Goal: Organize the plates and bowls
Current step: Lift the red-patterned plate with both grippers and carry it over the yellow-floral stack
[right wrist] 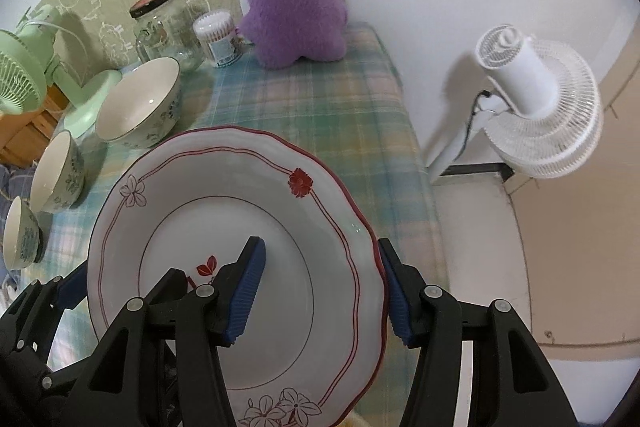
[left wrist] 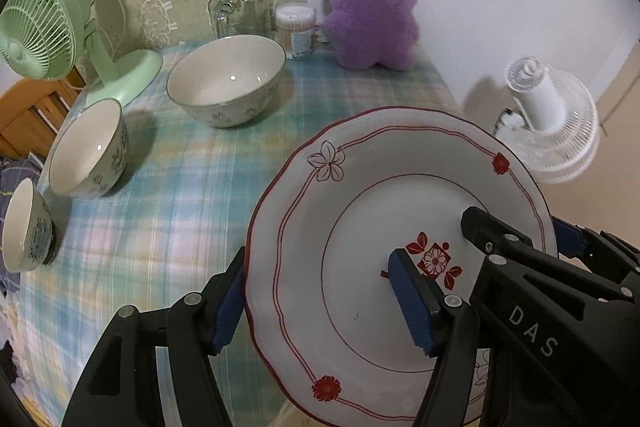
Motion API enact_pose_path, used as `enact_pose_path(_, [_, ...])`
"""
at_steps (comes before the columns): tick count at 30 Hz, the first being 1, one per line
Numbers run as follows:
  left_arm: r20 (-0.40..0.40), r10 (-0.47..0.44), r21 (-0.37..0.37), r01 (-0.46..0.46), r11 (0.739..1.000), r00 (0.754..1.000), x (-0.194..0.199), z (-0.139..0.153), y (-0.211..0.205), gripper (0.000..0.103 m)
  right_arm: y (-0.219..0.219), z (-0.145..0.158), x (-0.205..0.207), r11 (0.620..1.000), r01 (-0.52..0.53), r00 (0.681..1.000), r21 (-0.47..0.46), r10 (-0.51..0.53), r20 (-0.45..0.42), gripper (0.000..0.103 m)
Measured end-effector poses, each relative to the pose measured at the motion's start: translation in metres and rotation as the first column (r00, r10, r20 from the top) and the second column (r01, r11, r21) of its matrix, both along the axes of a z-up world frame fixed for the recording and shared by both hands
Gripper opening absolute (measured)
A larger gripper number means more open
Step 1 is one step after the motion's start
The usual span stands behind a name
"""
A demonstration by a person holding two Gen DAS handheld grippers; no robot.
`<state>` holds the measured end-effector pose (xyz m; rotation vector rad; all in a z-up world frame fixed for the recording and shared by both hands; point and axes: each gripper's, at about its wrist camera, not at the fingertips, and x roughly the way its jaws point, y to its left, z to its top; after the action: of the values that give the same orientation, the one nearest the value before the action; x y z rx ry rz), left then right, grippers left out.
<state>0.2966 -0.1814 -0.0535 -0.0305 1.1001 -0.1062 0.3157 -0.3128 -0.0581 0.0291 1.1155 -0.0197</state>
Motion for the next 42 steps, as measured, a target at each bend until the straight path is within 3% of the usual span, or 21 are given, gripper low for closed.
enact_pose_path(14, [-0.059, -0.135, -0.025, 0.133, 0.991, 0.989, -0.081, -0.014, -0.001, 0.069, 0.000, -0.008, -0.100, 0.991, 0.127, 0.990, -0.036, -0.129, -0.054, 0.059])
enact_pose_path(23, [-0.101, -0.198, -0.057, 0.193, 0.980, 0.975, -0.113, -0.032, -0.009, 0.068, -0.006, -0.022, -0.145, 0.978, 0.200, 0.975, -0.064, -0.205, -0.084, 0.059])
enact_pose_path(35, [-0.125, -0.249, -0.007, 0.250, 0.968, 0.960, -0.130, -0.045, -0.023, 0.068, -0.016, -0.041, -0.171, 0.964, 0.258, 0.957, -0.067, -0.264, -0.121, 0.059])
enact_pose_path(42, [-0.110, -0.232, 0.029, 0.237, 0.971, 0.967, -0.133, -0.047, -0.028, 0.069, -0.020, -0.049, -0.175, 0.962, 0.267, 0.954, -0.055, -0.272, -0.123, 0.059])
